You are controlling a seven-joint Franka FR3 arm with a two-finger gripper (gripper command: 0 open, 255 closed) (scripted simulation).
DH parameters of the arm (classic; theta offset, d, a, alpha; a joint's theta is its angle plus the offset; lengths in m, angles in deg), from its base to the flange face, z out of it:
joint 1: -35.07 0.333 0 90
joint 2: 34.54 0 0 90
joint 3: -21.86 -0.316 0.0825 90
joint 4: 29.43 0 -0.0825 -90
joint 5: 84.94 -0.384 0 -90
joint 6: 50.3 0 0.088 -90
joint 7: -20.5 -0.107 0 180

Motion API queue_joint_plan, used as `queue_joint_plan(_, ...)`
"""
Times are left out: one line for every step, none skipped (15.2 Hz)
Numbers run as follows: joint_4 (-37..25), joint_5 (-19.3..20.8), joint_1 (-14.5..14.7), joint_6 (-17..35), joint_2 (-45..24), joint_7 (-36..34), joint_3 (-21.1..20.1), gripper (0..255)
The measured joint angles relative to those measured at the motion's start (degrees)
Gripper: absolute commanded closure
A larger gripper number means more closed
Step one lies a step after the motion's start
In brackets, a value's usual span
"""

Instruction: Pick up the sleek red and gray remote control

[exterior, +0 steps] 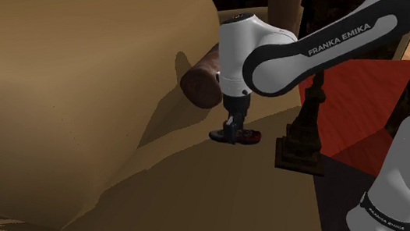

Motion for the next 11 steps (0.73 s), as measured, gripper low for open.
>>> queue_joint_plan(-0.64,0.01,-0.02,-0.67,0.02,0.04,0.04,255)
queue_joint_plan(-1.17,-0.04,-0.04,-1.54,0.38,0.24,0.19,255)
queue_joint_plan(-1.64,-0.14,0.03,-2.37,0.74,0.23,0.19,255)
queue_joint_plan(-2.28,-0.16,0.01,-3.23,0.98,0.37,0.30,255)
queue_joint_plan(-2.71,-0.26,0.07,-4.04,1.37,0.40,0.34,255)
queue_joint_plan(-3.24,-0.29,0.09,-4.76,1.57,0.44,0.38,255)
queue_joint_plan(-3.74,-0.32,0.10,-5.42,1.73,0.46,0.40,255)
queue_joint_plan(-4.48,-0.29,0.04,-6.19,1.76,0.59,0.51,255)
queue_joint_plan(-5.20,-0.32,0.05,-7.09,1.94,0.62,0.56,255)
queue_joint_plan(-5.79,-0.32,0.02,-7.86,2.14,0.76,0.67,255)
queue_joint_plan(-6.15,-0.33,0.01,-8.35,2.27,0.83,0.73,255)
